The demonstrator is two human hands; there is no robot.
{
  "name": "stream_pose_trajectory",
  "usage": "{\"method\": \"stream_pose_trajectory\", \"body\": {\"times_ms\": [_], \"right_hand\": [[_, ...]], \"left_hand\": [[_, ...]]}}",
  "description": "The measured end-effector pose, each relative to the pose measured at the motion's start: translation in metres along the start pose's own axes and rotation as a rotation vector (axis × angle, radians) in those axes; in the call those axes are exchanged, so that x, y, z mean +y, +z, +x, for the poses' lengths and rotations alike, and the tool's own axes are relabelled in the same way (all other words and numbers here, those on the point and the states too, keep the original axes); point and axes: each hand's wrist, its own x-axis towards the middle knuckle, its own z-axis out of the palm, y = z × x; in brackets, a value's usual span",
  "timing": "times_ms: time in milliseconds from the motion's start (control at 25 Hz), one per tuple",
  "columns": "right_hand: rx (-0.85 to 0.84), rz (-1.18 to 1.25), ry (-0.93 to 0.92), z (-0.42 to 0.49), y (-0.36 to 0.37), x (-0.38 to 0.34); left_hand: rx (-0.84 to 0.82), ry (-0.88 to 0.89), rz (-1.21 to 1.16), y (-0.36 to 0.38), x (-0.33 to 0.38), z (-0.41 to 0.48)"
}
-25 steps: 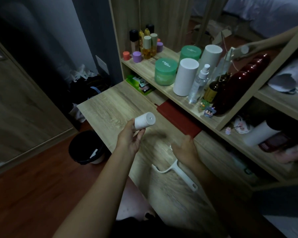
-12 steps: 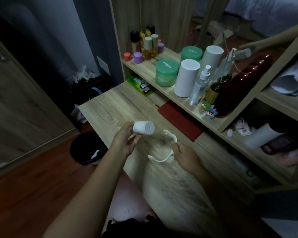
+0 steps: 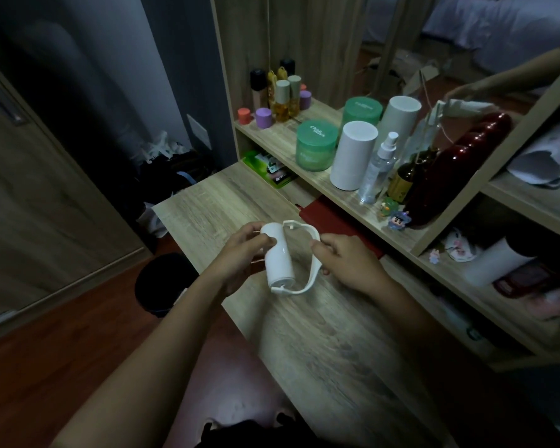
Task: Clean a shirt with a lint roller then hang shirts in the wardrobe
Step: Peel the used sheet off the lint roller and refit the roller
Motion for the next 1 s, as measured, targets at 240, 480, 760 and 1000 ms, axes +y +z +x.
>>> {"method": "stream_pose_trajectory", "body": {"times_ms": [240, 480, 760, 1000], "right_hand": [[-0.004, -0.032, 0.009, -0.001, -0.001, -0.003], [0.045, -0.075, 0.039, -0.003, 0.005, -0.007], [0.085, -0.043, 0.075, -0.004, 0.014, -0.018], [0.105, -0.056, 0.099, -0.010, 0.011, -0.028]], "left_hand": [[-0.018, -0.008, -0.027, 0.000, -0.005, -0.007], [0.062, -0.012, -0.019, 0.013, -0.007, -0.011], [0.213, -0.025, 0.072, 0.035, -0.006, -0.011], [0.290, 0.010, 0.146, 0.037, -0.010, -0.010]]}}
